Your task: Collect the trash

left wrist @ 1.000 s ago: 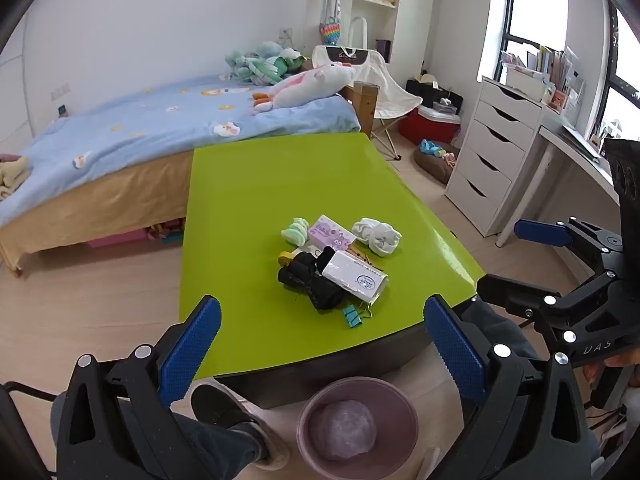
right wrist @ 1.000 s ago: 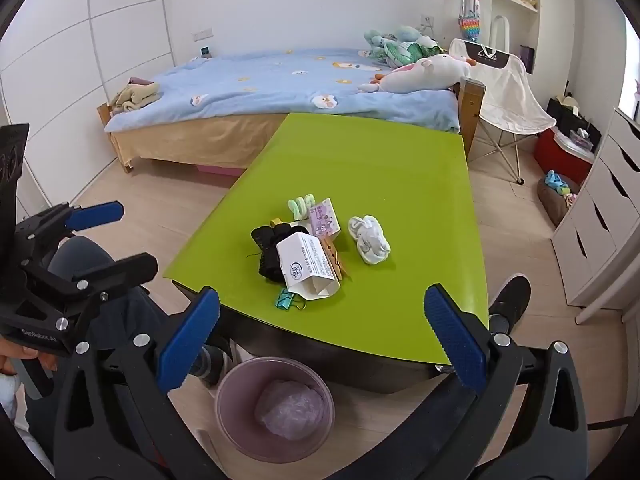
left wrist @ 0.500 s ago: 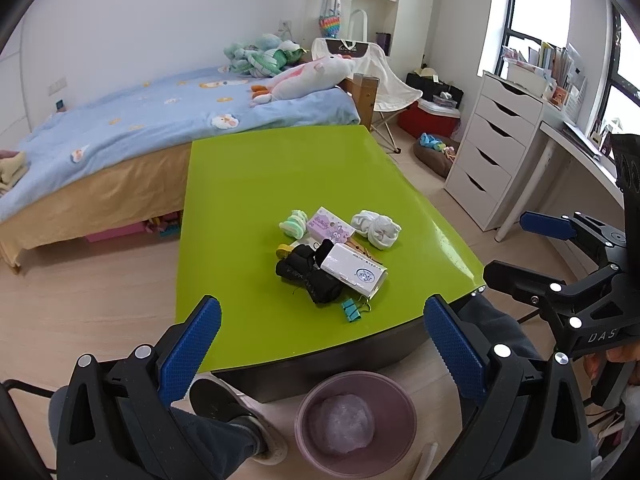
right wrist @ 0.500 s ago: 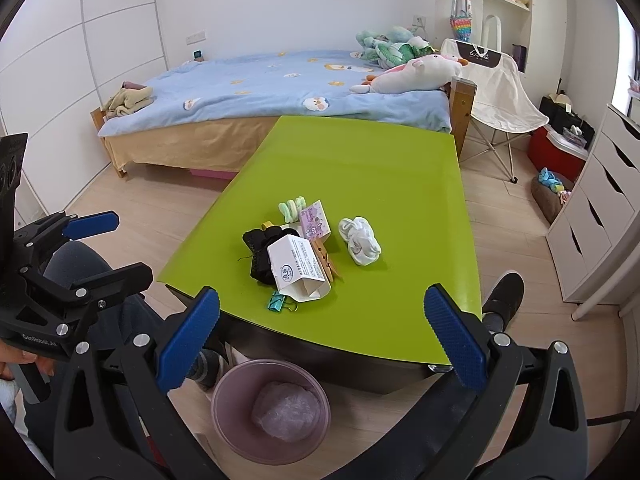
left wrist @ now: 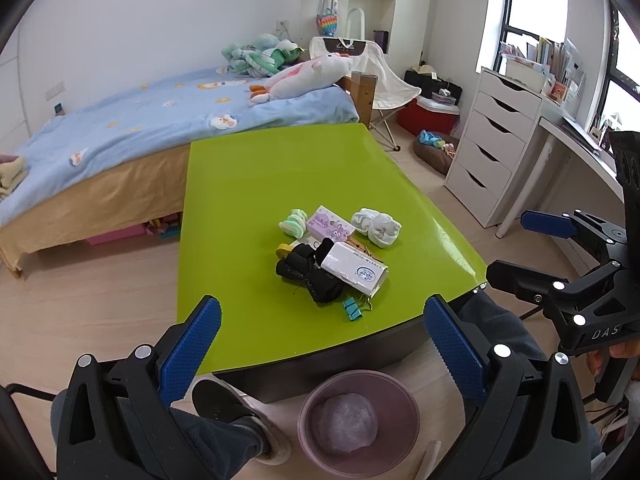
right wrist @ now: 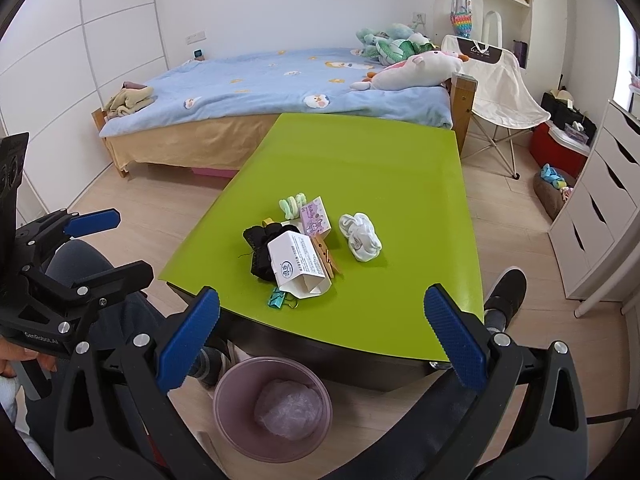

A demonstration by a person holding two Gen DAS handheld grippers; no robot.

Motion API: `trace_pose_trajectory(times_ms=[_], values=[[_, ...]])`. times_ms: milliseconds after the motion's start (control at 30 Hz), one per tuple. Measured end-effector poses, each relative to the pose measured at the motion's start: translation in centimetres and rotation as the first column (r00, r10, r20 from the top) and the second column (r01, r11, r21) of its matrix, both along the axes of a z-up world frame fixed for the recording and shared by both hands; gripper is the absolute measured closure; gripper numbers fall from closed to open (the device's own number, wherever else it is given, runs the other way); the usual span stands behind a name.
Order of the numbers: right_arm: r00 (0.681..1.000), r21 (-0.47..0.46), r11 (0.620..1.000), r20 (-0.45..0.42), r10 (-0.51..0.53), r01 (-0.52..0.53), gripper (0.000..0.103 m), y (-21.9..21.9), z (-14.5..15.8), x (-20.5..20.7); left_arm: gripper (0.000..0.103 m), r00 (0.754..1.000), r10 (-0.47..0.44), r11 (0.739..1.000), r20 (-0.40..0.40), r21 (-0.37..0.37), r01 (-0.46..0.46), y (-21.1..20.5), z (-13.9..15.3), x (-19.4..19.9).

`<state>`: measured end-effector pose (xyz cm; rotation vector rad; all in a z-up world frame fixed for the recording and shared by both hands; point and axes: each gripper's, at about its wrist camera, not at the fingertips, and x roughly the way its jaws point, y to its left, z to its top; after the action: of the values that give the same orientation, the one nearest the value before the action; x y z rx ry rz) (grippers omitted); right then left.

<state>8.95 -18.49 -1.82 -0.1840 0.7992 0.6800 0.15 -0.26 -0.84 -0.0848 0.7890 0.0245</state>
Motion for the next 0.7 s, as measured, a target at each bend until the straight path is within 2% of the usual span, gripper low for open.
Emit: trace_pose_trajectory(times_ms=[700], values=[[1.000, -0.009, 1.000, -0.013, 0.003, -0.004, 0.003, 0.02, -0.41, -0.10, 0.006, 1.000, -0.009, 1.000, -0.010, -0.006, 0.009, 0.53, -0.34, -0.20]])
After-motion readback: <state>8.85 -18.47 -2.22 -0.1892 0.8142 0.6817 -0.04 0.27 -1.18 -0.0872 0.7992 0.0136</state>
